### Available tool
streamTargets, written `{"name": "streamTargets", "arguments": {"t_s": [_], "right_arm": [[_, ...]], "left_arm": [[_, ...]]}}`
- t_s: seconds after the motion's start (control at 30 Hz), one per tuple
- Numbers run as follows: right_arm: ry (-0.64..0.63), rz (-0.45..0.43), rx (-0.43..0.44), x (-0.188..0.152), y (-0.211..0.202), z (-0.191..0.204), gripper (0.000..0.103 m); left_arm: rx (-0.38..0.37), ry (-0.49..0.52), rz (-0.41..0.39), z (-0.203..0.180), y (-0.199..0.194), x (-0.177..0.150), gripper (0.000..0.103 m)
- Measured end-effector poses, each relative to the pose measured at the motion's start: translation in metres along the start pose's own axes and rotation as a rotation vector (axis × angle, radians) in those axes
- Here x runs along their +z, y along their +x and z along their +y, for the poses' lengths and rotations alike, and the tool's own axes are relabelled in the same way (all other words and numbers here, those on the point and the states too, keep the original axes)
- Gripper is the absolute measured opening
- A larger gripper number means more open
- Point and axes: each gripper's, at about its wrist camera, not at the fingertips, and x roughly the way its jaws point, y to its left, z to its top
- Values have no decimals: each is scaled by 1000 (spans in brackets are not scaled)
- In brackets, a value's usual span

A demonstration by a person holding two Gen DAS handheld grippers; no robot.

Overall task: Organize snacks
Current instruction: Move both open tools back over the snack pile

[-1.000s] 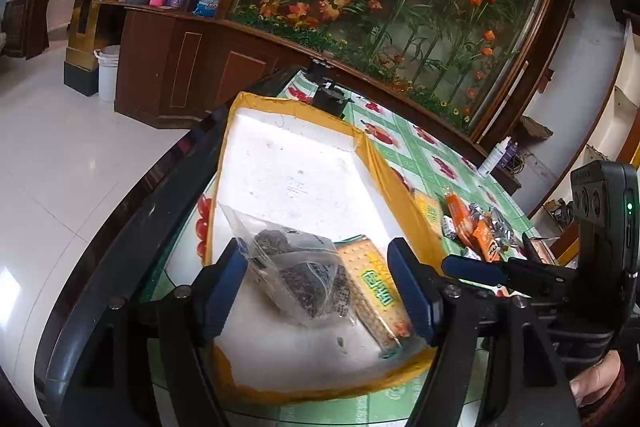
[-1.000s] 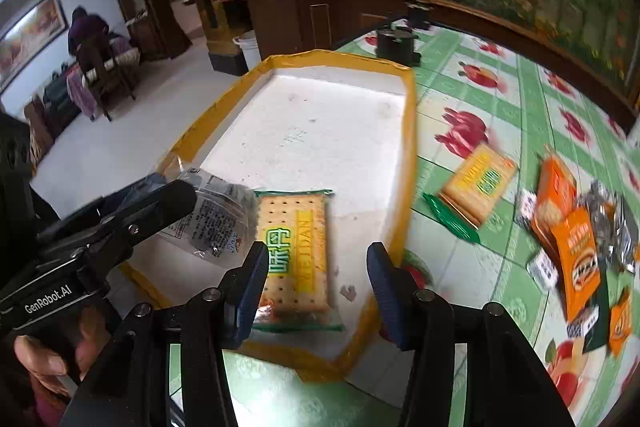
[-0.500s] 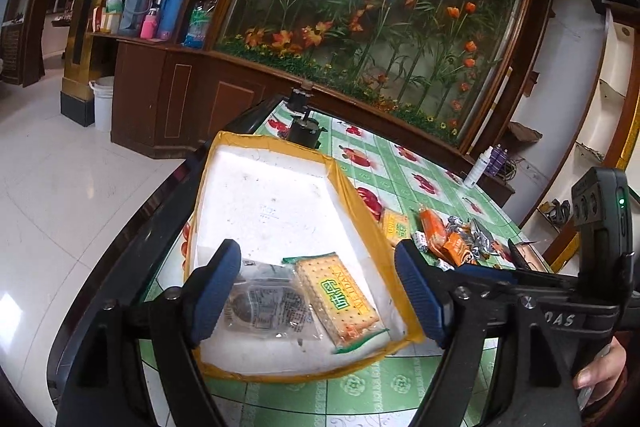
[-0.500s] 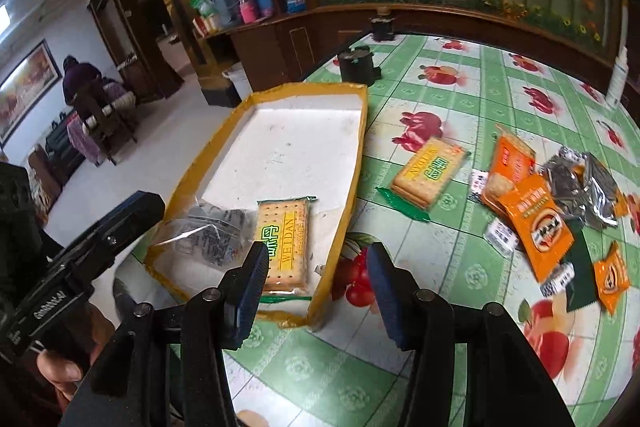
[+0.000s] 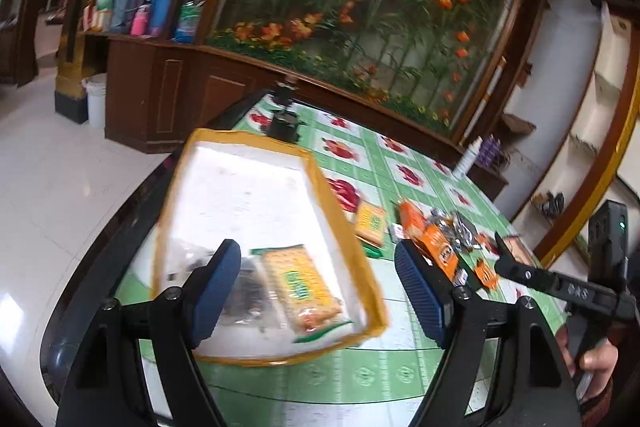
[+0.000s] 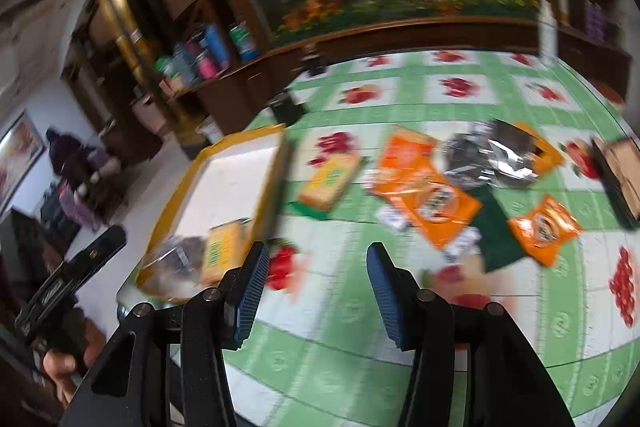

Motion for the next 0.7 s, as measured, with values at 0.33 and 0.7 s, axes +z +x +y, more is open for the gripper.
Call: {"name": "streamTargets", "arguments": {"t_s": [0.33, 0.7], "right_arm": [[193, -1, -37, -1, -7, -98, 55], [319, -18, -68, -5, -22, -171, 56]], "left_arm": [[-18, 186, 215, -87, 99, 30, 83], [149, 237, 454, -111, 232, 36, 83]]}}
